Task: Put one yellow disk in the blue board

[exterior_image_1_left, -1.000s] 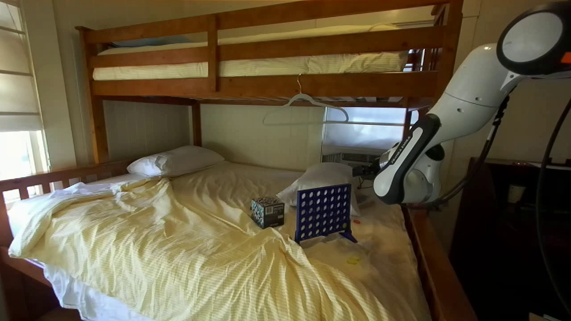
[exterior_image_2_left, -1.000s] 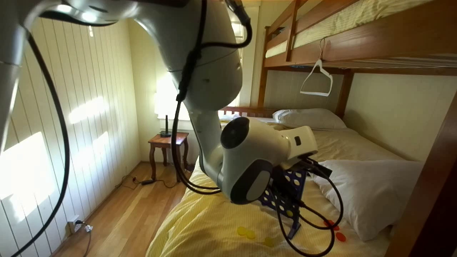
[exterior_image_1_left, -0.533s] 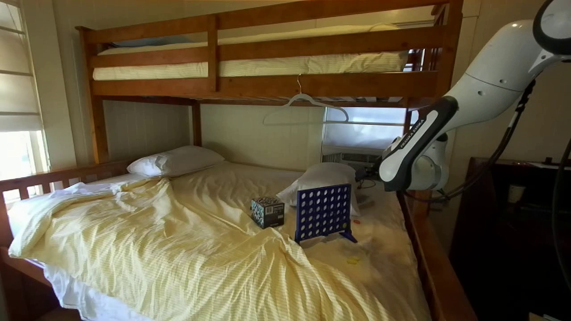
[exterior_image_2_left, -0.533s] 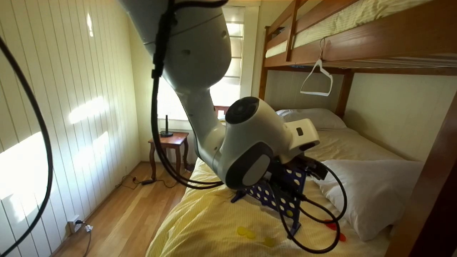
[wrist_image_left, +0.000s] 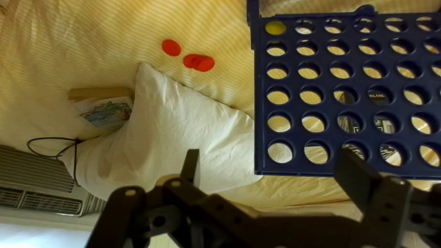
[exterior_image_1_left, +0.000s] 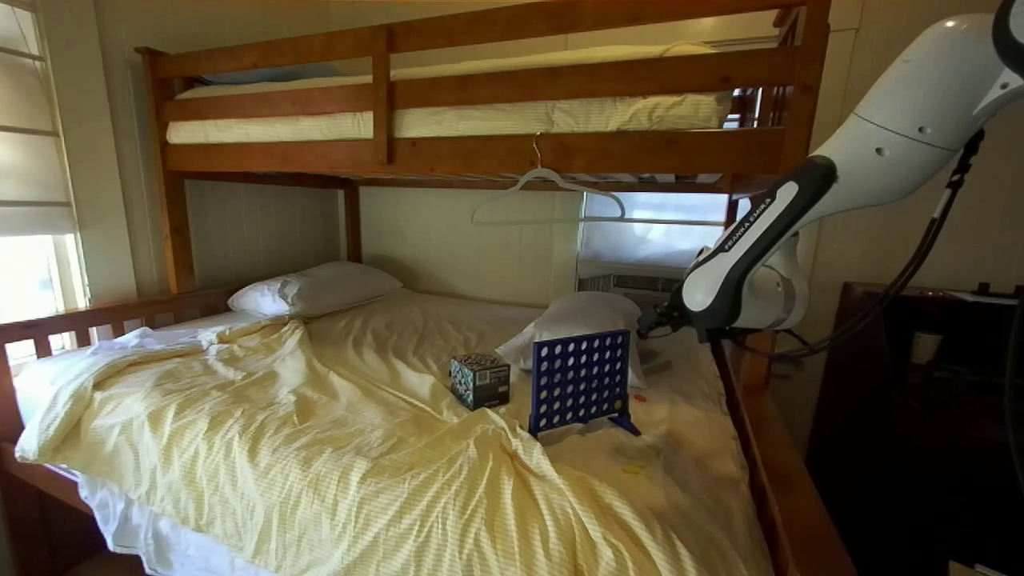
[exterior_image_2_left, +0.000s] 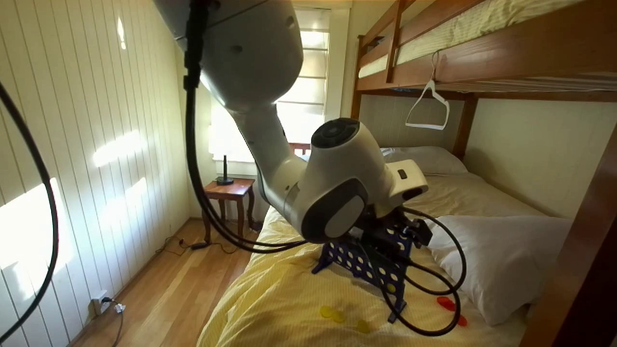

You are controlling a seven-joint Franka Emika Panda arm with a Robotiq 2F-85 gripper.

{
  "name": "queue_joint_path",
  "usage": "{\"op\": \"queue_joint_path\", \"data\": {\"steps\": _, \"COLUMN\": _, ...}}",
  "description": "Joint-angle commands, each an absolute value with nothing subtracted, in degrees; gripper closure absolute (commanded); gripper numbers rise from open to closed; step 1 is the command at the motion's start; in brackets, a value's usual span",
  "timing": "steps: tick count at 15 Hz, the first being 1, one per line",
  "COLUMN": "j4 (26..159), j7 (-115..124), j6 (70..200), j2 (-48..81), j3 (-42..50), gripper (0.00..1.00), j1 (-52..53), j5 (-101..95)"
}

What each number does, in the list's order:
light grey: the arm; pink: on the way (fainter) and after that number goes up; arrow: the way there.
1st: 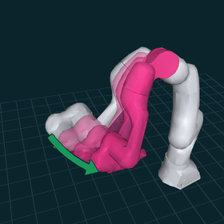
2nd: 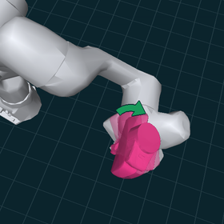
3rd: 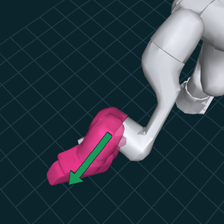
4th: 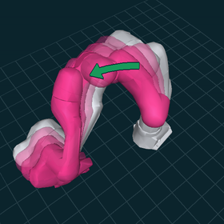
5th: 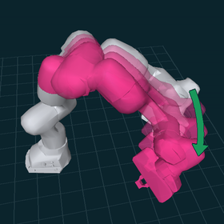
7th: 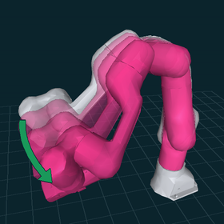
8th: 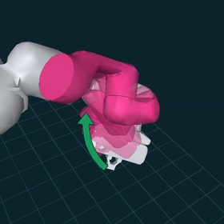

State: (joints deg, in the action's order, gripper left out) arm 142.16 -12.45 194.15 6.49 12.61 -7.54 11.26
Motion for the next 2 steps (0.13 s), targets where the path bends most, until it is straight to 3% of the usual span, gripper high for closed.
{"op": "queue_joint_path", "data": {"steps": 1, "j4": 142.16, "j7": -12.45, "j6": 194.15, "j2": 6.56, "j3": 12.61, "gripper": 0.0, "j1": -7.54, "j5": 11.25}}
{"op": "queue_joint_path", "data": {"steps": 2, "j4": 142.16, "j7": -12.45, "j6": 194.15, "j2": 6.61, "j3": 12.6, "gripper": 0.0, "j1": -7.54, "j5": 11.25}}
